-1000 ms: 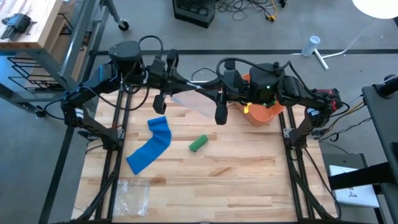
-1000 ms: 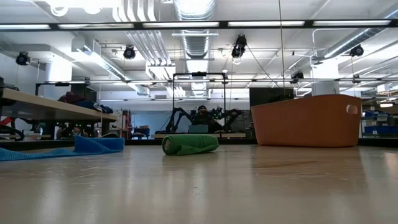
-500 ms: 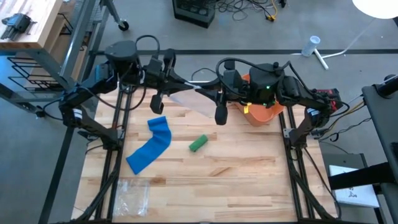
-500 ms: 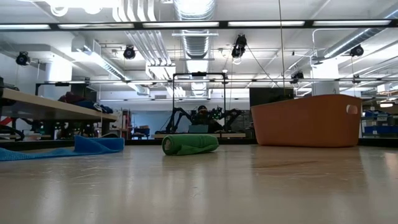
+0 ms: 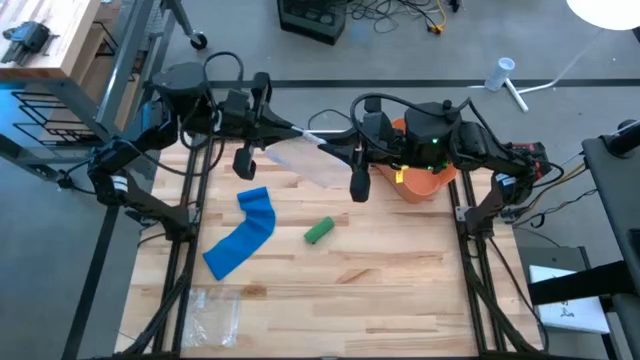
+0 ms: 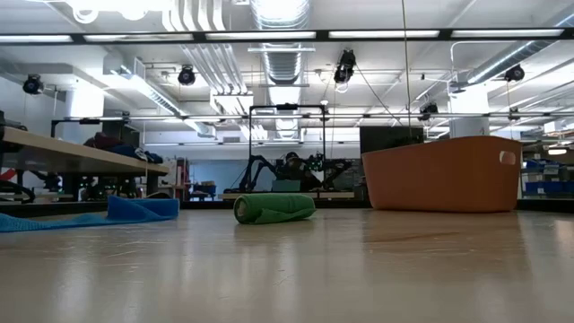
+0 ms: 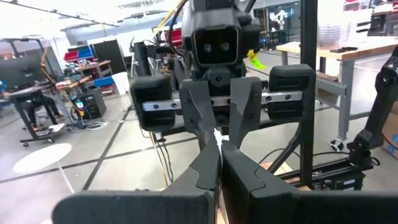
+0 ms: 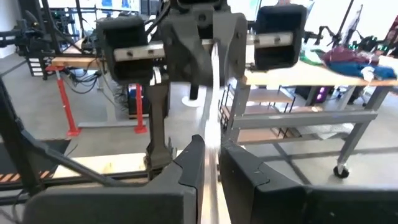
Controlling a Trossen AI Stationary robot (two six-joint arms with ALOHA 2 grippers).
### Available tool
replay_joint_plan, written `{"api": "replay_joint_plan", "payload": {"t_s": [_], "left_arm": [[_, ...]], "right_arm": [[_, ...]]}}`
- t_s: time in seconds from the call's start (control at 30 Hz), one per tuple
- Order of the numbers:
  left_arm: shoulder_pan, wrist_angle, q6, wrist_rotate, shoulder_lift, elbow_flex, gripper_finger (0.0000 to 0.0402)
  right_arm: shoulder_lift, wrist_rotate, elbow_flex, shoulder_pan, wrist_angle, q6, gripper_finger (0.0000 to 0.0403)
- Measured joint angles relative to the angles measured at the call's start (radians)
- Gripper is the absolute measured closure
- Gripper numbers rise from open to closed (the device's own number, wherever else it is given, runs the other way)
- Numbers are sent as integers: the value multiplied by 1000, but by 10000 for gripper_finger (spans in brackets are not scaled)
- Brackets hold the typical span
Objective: Roll bandage
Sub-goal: Open the right transparent zip bag
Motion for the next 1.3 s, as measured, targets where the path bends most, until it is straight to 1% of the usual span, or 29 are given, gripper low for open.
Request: {"api": "replay_joint_plan", "payload": {"t_s": [0.1,0.27,0.4,0.5,0.67,0.77,0.87,1.03,1.3], "left_arm": [[2,2,3,-2,-8,0,401],[6,-2,3,-4,-13,0,401],[6,-2,3,-4,-18,0,401],[6,-6,2,-4,-18,0,401],[6,-9,-3,-5,-7,0,401],[6,-8,-9,-5,0,0,401],[6,-9,-9,-5,4,0,401],[6,-7,-9,-4,3,0,401],[6,-9,-10,-4,4,0,401]], "right_arm": [[-11,-1,0,0,-19,13,362],[-25,-5,0,0,-53,31,375],[-29,-11,0,4,-37,26,377],[-29,-32,0,5,-13,20,358],[-23,-32,-2,4,53,20,306],[-16,3,-18,4,105,26,285],[-9,43,-22,4,103,9,276],[3,51,-29,4,108,11,284],[19,56,-28,4,107,11,328]]}}
